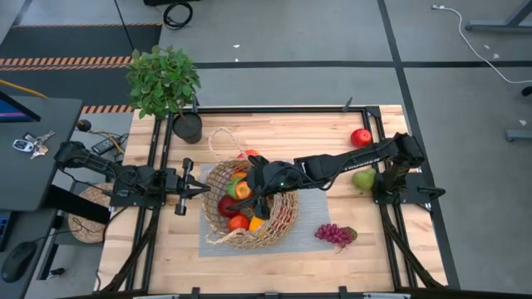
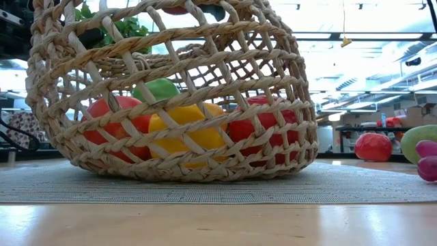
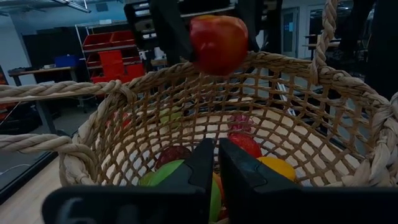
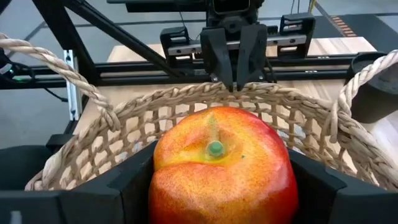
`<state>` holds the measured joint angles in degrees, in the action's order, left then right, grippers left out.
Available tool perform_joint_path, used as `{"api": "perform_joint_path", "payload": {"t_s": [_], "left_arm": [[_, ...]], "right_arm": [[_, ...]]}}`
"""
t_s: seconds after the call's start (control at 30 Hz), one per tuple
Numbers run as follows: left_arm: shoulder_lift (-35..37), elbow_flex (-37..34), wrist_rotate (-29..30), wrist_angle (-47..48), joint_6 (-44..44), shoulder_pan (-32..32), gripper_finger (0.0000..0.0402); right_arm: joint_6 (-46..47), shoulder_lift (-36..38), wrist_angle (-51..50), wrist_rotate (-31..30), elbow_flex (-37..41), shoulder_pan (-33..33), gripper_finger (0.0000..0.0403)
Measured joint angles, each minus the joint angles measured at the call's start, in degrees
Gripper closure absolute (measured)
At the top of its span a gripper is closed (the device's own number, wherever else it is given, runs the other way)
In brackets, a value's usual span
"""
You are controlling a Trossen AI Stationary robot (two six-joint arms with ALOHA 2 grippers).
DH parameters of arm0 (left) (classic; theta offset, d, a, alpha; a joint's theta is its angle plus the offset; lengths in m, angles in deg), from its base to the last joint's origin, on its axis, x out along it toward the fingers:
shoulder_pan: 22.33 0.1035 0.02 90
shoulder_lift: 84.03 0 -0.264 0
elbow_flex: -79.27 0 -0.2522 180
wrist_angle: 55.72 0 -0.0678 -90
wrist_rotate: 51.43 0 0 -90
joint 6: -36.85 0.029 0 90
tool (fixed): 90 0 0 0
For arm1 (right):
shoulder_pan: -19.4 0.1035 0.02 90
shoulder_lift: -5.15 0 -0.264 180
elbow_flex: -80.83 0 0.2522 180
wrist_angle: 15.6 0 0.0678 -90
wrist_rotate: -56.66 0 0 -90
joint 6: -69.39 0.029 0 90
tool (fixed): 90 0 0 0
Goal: Build produce basket
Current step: Put the red apple into the brown woven basket
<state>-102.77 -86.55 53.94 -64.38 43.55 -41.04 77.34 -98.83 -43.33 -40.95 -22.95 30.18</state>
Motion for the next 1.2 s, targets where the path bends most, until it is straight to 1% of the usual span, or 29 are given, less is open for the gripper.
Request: {"api": "perform_joint_path", "payload": {"t_s": [0.1, 0.2, 0.27, 0.5, 0.7, 0.87, 1.0, 1.07, 1.2], "left_arm": [[0.00, 0.01, 0.00, 0.00, -0.02, 0.01, 0.0367], [0.00, 0.00, 0.00, 0.00, -0.01, 0.01, 0.0371], [0.00, 0.00, 0.00, 0.00, 0.00, -0.01, 0.0373], [0.00, -0.01, 0.00, -0.02, 0.00, 0.00, 0.0368], [0.00, -0.01, 0.00, 0.00, -0.02, -0.01, 0.0369], [0.01, 0.01, 0.00, 0.00, -0.01, 0.00, 0.0374], [0.00, 0.01, 0.00, 0.00, -0.02, -0.01, 0.0369], [0.02, -0.01, 0.00, 0.00, -0.02, 0.01, 0.0367], [0.01, -0.01, 0.00, 0.00, -0.01, 0.00, 0.0367]], "right_arm": [[0.04, 0.00, 0.01, 2.28, 0.00, -0.40, 0.0128], [-0.46, 0.00, 0.01, 6.79, 0.49, -1.24, 0.0128], [-1.67, 0.00, -0.02, 8.53, 1.24, -1.87, 0.0128], [-2.10, -0.08, 2.18, 9.15, 5.17, -3.72, 0.0128], [-1.89, -0.05, 2.42, 12.00, 5.46, -3.91, 0.0128], [-3.79, -0.06, 2.41, 12.75, 5.46, -3.91, 0.0128], [-4.08, -0.04, 2.38, 12.84, 5.46, -4.36, 0.0127], [-4.42, -0.05, 2.37, 13.04, 5.46, -4.50, 0.0120], [-5.01, -0.04, 2.37, 13.72, 5.46, -4.64, 0.0092]]}}
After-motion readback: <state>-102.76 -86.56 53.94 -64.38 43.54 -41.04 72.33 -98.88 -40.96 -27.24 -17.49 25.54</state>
